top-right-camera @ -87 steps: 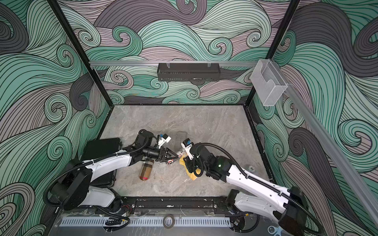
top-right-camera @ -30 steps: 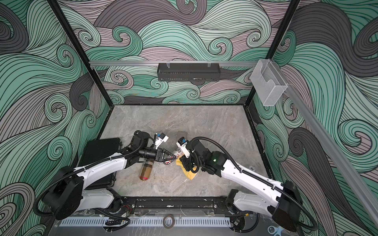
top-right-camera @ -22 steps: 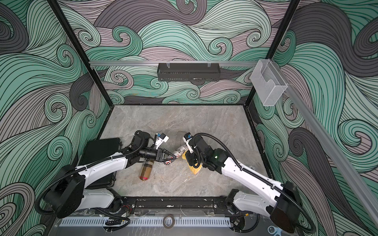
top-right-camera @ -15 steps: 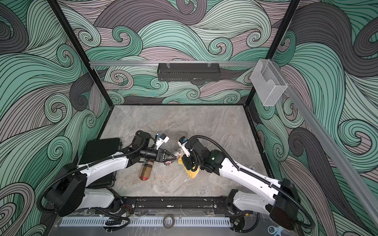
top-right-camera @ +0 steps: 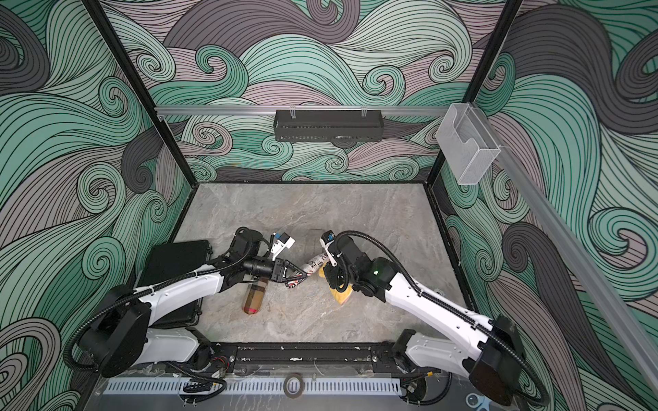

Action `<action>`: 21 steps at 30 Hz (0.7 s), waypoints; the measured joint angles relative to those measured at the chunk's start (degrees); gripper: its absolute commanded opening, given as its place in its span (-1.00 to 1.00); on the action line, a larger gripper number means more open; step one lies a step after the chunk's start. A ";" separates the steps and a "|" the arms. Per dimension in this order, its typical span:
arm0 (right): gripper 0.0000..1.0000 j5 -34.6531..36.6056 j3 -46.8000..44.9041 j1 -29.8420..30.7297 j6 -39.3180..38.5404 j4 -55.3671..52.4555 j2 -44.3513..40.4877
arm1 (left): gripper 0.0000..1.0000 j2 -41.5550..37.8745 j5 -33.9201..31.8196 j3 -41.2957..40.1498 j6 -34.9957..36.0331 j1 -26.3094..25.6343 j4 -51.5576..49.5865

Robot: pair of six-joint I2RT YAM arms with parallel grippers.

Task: Wipe the eyeglass case
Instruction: Wipe the dirt from the eyeglass case.

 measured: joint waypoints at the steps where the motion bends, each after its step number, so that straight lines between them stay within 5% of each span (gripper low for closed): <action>1: -1.00 -0.87 0.00 0.42 -0.22 0.07 0.09 | -0.08 0.00 0.00 -0.04 0.00 0.00 0.02; 10: -1.00 -6.62 0.96 4.20 -0.96 0.22 1.88 | -0.08 0.00 0.07 -0.59 0.00 0.02 0.57; 21: -1.00 1.09 1.79 -5.68 4.63 -2.23 1.73 | -0.08 -0.70 1.84 -3.45 0.20 -0.04 1.77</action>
